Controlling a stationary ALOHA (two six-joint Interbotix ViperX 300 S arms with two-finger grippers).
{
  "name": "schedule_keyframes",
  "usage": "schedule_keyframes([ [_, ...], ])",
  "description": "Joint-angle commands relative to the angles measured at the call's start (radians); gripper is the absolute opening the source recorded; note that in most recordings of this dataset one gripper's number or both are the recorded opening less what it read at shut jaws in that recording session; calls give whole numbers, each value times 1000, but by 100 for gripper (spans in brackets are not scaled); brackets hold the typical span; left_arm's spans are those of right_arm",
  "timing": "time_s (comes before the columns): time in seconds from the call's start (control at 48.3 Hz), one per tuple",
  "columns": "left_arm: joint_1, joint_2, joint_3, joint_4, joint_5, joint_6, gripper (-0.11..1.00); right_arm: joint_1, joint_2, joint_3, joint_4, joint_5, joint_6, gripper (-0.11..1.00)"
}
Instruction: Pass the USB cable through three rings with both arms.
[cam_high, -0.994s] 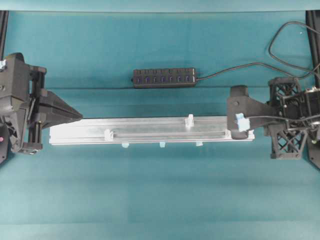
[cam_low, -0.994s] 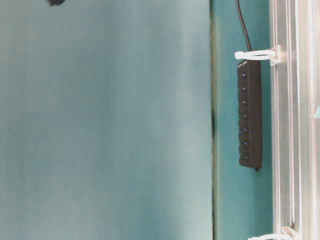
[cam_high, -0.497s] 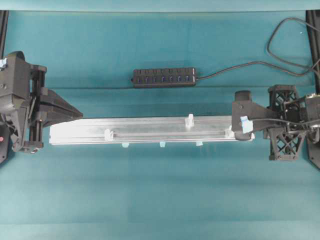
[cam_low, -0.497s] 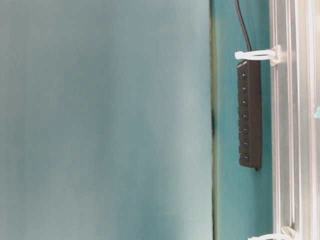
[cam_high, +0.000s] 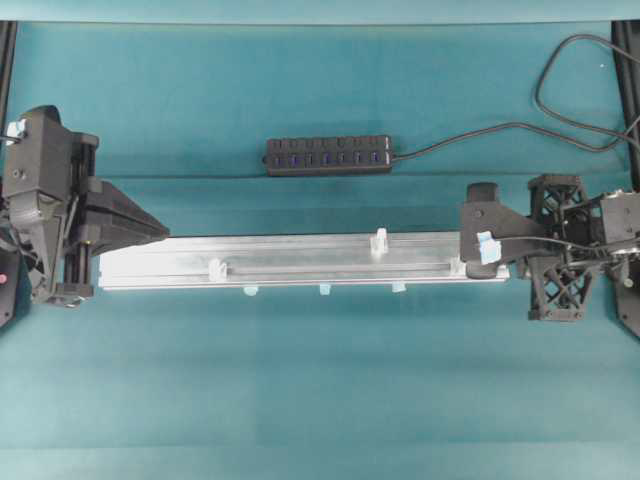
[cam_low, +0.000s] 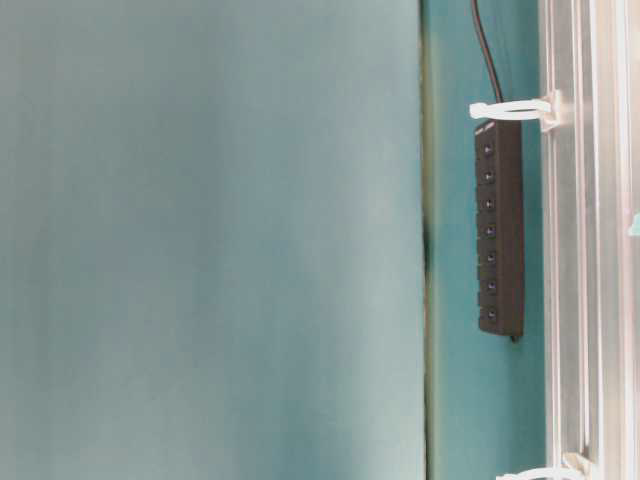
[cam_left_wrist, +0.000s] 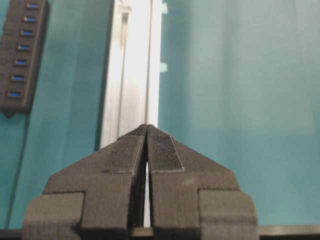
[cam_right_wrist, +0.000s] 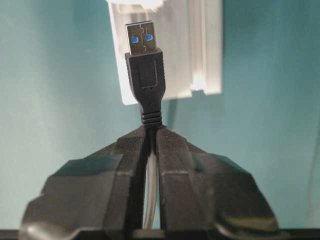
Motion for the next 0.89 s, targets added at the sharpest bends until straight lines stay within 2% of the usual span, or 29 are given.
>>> schedule_keyframes([
  [0.0,3,-2,-20,2,-6,-2,2,-3,8,-5,2,-21,9,-8],
  [0.29,3,-2,-21,3,-5,-2,2,-29,25,5,2,-126,11,-8],
  [0.601,17,8,-23,3,-14,5,2,-32,25,9,2,-166,9,-8],
  [0.87,40,81,-46,3,-135,8,2,-32,29,17,17,-227,12,-8],
])
